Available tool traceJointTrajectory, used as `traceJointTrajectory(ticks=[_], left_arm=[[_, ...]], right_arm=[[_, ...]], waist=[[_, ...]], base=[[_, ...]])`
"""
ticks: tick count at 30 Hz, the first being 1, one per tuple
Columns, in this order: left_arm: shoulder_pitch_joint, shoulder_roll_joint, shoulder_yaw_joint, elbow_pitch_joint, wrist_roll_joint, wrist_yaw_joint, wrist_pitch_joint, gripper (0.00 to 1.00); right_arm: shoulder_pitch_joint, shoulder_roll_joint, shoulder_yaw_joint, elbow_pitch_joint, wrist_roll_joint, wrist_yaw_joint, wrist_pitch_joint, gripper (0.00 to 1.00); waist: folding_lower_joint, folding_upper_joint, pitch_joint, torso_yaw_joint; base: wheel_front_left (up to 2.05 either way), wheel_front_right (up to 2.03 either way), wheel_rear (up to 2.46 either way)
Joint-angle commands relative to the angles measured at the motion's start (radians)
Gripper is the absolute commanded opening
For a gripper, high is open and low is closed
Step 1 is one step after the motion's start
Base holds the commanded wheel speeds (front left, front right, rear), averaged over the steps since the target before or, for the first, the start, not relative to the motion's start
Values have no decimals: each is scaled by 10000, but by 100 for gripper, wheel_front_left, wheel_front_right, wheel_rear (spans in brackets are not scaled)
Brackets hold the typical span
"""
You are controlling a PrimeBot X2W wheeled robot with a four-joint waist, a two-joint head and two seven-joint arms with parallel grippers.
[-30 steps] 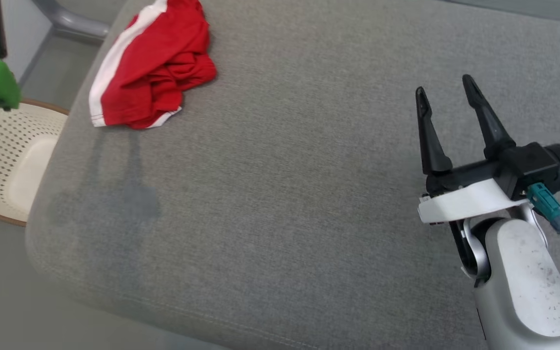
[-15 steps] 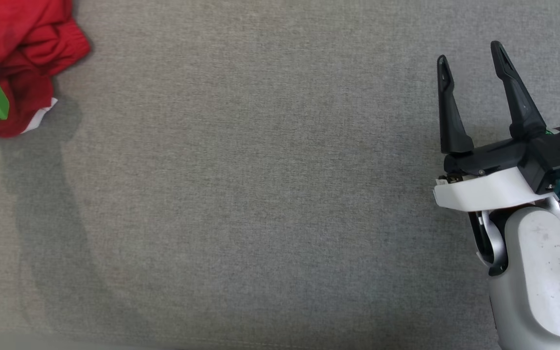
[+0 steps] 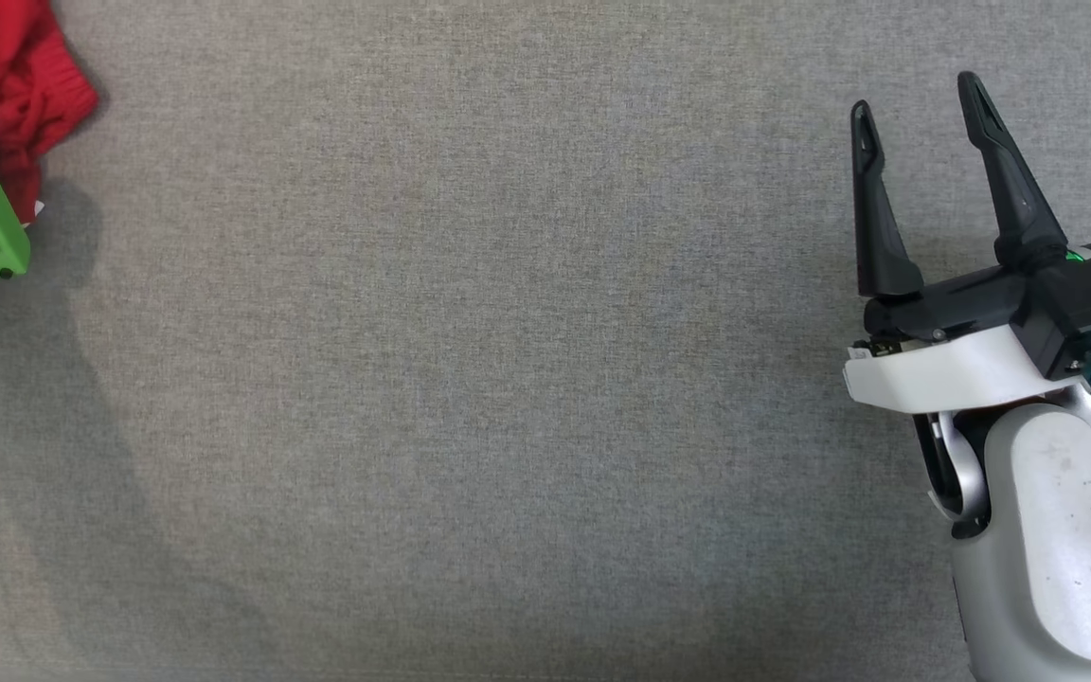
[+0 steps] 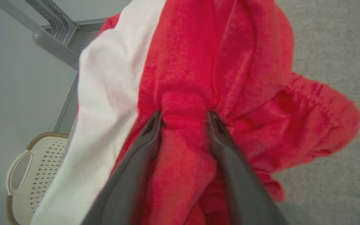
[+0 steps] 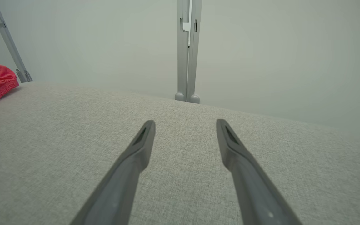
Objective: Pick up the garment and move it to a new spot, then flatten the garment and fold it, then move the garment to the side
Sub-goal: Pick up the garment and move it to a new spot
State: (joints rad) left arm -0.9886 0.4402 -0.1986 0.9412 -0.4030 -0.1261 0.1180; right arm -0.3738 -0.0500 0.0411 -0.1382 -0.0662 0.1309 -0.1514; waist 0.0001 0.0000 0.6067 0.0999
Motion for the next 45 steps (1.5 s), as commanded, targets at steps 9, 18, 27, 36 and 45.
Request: traceJointTrajectory(ticks=[9, 18, 27, 36, 45], left_arm=[[-306, 605, -480, 110, 797, 198, -1740, 0], [-479, 808, -1649, -581, 1499, 12, -2304, 0], [-305, 679, -3540, -2336, 1076, -41, -2263, 0], [157, 575, -5504, -4547, 533, -44, -2742, 0], [1768, -211, -7069, -4845, 758, 70, -3639, 0]], right_arm=[[273, -13, -66, 515, 312, -4, -365, 100], [829, -13, -356, 1285, 718, -4, -734, 100], [1593, -11, -486, 1835, 1085, -4, -928, 100], [1952, -11, -495, 1934, 1281, -4, -996, 100], [1844, -11, -431, 2028, 1462, -4, -1072, 100]], waist=[[-1, 0, -1333, -198], [-1, 0, -3191, -745], [-1, 0, -4666, -1701], [-1, 0, -4808, -2699], [-1, 0, -4172, -3373]], base=[[0, 0, 0], [0, 0, 0], [0, 0, 0], [0, 0, 0], [0, 0, 0]])
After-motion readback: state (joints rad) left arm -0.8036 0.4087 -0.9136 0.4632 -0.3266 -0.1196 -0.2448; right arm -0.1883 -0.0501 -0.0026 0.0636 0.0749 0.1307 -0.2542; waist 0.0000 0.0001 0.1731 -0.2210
